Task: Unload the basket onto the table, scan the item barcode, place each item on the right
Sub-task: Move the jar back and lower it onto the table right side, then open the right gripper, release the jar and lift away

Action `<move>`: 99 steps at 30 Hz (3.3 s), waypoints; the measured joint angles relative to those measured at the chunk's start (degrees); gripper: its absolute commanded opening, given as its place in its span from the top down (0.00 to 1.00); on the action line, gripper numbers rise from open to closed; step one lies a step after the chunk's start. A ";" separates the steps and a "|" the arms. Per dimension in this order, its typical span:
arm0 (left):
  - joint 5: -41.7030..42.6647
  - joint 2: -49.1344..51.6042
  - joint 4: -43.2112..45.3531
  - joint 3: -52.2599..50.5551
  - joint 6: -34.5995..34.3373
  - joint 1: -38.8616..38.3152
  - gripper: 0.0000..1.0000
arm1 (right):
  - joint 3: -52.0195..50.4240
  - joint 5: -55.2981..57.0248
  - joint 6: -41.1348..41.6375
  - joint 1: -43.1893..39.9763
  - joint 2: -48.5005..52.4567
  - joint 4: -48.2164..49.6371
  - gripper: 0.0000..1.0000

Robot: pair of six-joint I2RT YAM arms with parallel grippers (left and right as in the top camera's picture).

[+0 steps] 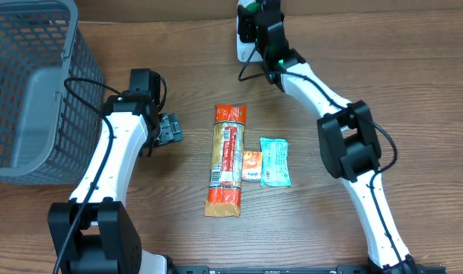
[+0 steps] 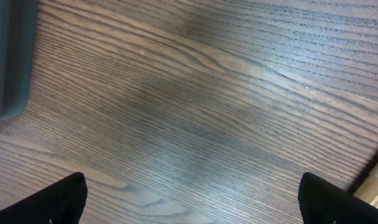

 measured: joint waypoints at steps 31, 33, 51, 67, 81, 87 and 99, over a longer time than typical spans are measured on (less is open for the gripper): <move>0.00 0.00 0.00 0.00 -0.02 0.00 0.00 | -19.19 -7.65 -3.39 -25.53 -32.74 -85.18 0.82; 0.00 0.00 -0.04 0.00 0.00 0.00 0.01 | -23.65 -8.15 -4.24 -26.05 -32.74 -82.79 0.80; 0.00 0.00 0.02 0.00 0.00 0.00 0.00 | -37.24 -9.03 -6.82 -26.08 -32.72 -72.76 0.00; 0.00 0.00 0.00 0.00 0.00 0.00 0.00 | -30.36 -9.03 -6.84 -26.08 -45.35 -82.44 0.00; 0.00 0.00 0.00 0.00 0.00 0.00 0.00 | -40.39 -9.03 -5.40 -26.18 -46.21 -79.06 0.16; 0.00 0.00 0.00 0.00 0.00 0.00 0.00 | -44.30 -11.15 -2.91 -26.18 -46.18 -76.91 0.15; 0.00 0.00 0.00 0.00 0.00 0.00 0.00 | -48.50 -17.77 -0.92 -26.16 -46.18 -71.73 0.14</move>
